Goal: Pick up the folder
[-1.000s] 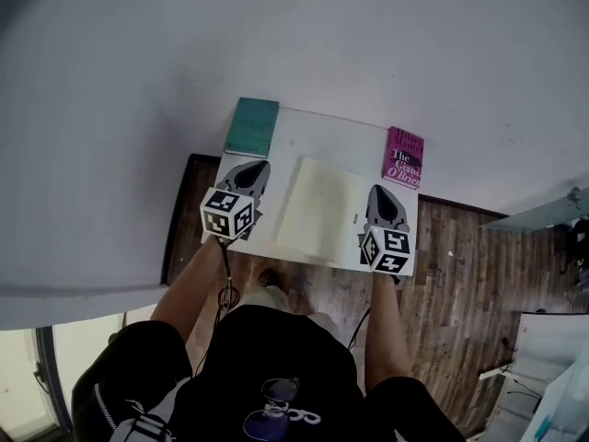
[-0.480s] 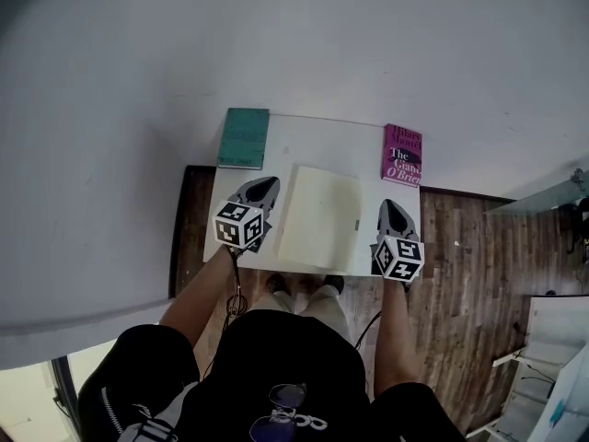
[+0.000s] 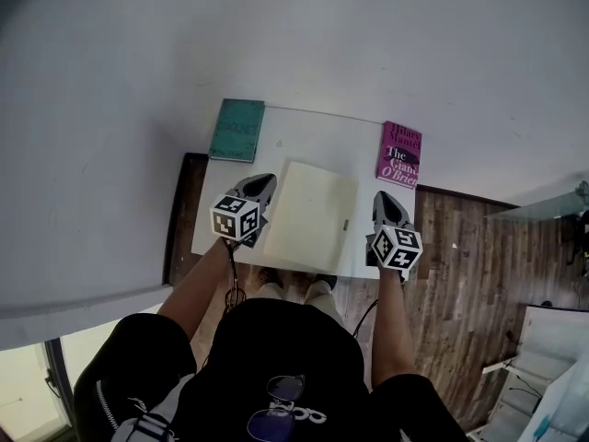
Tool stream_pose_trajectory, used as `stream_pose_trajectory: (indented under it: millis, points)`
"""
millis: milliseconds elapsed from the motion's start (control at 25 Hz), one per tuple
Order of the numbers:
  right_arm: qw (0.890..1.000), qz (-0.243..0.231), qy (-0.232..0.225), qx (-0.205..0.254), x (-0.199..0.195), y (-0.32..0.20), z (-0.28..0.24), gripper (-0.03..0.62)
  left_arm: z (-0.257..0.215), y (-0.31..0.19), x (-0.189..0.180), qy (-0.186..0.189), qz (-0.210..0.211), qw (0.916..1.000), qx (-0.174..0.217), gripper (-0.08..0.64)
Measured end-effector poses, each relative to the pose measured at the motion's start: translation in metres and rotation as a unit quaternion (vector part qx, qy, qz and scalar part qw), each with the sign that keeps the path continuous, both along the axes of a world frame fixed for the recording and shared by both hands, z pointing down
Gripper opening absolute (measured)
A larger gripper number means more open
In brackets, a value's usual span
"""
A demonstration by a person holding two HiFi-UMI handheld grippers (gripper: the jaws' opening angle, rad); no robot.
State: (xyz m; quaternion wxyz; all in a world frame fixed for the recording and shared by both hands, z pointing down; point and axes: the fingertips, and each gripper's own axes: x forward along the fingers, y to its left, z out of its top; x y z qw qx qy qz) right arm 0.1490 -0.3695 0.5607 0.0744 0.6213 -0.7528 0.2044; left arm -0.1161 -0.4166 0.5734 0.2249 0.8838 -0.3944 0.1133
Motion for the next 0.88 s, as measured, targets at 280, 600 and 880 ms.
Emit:
stream_pose_trajectory:
  millis: [280, 600, 880]
  points:
    - [0.997, -0.053, -0.046, -0.024, -0.009, -0.017, 0.016, 0.025, 0.019, -0.002, 0.014, 0.017, 0.022, 0.9989, -0.039, 0.024]
    - [0.991, -0.073, -0.098, -0.06, -0.011, -0.027, 0.048, 0.159, 0.056, -0.008, 0.015, 0.032, 0.025, 0.9937, -0.104, 0.208]
    - [0.98, -0.081, -0.139, -0.114, -0.019, -0.027, 0.092, 0.211, 0.101, -0.002, 0.01, 0.029, 0.038, 0.9851, -0.165, 0.26]
